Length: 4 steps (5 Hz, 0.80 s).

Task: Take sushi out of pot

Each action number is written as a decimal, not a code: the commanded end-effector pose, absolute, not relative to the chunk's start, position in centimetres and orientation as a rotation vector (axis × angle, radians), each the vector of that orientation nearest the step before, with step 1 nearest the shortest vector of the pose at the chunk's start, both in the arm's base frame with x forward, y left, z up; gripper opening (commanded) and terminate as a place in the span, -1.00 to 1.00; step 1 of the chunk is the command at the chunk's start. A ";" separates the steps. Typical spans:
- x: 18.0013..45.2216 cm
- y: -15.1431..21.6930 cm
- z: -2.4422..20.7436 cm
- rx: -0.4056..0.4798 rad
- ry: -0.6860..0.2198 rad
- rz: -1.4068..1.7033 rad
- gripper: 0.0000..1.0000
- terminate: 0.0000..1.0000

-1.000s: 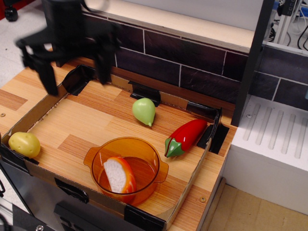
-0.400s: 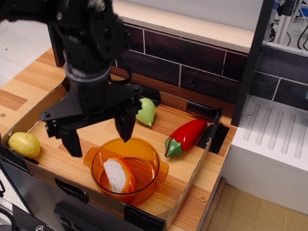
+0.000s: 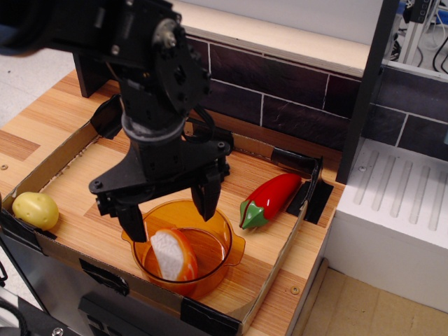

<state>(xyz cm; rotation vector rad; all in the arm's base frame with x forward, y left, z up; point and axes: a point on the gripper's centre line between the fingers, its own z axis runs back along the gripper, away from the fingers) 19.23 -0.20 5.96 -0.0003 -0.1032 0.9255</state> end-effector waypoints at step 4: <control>19.9 -1.1 2.6 0.091 -0.121 0.909 1.00 -1.00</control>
